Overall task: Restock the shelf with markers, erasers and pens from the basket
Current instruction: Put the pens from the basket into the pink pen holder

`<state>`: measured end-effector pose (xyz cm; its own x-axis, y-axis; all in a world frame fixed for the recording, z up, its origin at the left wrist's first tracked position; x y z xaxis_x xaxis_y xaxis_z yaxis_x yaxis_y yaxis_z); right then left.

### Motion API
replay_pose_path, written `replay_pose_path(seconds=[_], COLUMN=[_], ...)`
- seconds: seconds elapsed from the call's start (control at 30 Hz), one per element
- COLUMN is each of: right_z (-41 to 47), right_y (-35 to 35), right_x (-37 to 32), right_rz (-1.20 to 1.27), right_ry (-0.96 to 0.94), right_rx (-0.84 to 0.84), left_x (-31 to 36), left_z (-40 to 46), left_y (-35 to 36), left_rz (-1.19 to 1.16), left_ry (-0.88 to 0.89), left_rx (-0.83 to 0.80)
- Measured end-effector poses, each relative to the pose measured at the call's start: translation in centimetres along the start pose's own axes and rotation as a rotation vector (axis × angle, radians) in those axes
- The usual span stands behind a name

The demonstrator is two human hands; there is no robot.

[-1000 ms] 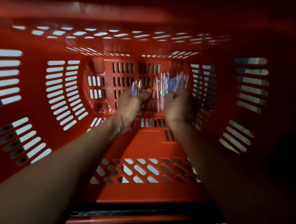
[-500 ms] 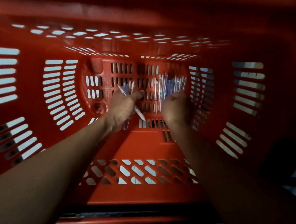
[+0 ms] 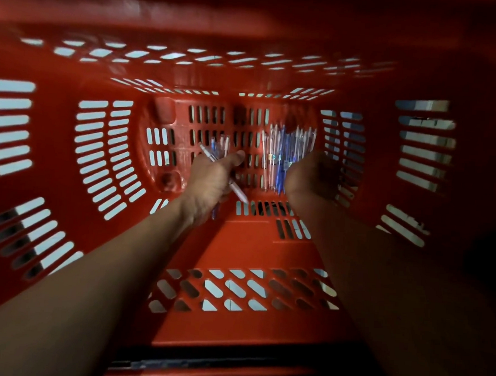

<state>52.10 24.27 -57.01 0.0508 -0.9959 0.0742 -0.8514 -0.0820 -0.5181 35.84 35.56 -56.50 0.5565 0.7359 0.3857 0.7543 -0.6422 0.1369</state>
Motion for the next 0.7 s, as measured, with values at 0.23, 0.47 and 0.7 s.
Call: replay_pose_path(seconds=[0.23, 0.47, 0.7], right_z=[-1.0, -7.5, -14.2], right_y=[0.4, 1.0, -2.0], right_x=[-0.1, -1.7, -1.7], right_rz=[0.048, 0.316, 0.49], right_ry=[-0.141, -0.45, -0.561], right_rx=[0.146, 0.0, -0.238], left_x=[1.6, 3.4, 4.7], left_z=[-1.0, -2.9, -8.2], left_y=[0.4, 1.7, 0.5], left_rz=[-0.005, -0.01, 0.137], left_ry=[0.003, 0.113, 0.045], left_rx=[0.02, -0.049, -0.086])
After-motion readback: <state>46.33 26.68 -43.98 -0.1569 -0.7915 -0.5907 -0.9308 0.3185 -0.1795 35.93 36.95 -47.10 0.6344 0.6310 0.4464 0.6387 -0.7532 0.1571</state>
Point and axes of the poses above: each hand's wrist, its own z-axis towards the middle knuckle, its own y-axis out of the palm, x = y × z, the point moved 5 cm from there along z, towards the middle knuckle, and after that the axes turned 9 degrees about -x, right-handed, at the moved point
